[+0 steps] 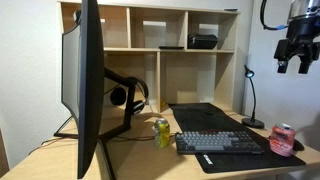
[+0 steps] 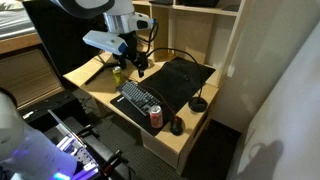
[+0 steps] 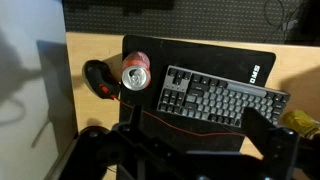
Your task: Turn on the desk lamp
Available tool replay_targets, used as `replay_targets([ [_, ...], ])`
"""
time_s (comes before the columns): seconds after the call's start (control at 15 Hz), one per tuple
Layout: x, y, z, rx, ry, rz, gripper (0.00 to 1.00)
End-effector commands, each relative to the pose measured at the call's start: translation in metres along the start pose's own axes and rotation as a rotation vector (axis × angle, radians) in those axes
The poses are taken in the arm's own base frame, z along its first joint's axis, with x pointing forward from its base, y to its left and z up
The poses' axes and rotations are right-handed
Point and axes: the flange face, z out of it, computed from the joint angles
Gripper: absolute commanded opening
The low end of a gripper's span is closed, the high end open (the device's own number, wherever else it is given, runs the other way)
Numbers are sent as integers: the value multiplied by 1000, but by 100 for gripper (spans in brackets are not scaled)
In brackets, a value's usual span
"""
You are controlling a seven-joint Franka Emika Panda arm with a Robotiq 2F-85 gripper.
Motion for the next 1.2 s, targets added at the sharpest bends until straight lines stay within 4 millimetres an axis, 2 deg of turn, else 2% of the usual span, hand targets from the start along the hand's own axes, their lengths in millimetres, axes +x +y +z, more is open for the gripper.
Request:
replay_targets([
  [0.0, 0, 0, -1, 0, -1, 0, 100],
  [0.2, 0, 0, -1, 0, -1, 0, 100],
  [0.33, 9, -13, -15, -5, 24, -15, 100],
  [0.53, 6, -66, -84, -15, 194, -122, 100],
  [0.67, 14, -100, -120, -29, 291, -161, 100],
  [0.73, 15, -78, -95, -26, 222, -133, 100],
  [0.8, 12, -89, -110, -31, 251, -141, 100],
  [0.87, 10, -91, -112, -32, 255, -142, 100],
  [1.07, 12, -81, -102, -20, 232, -125, 100],
  [1.13, 22, -88, -92, -50, 204, -215, 100],
])
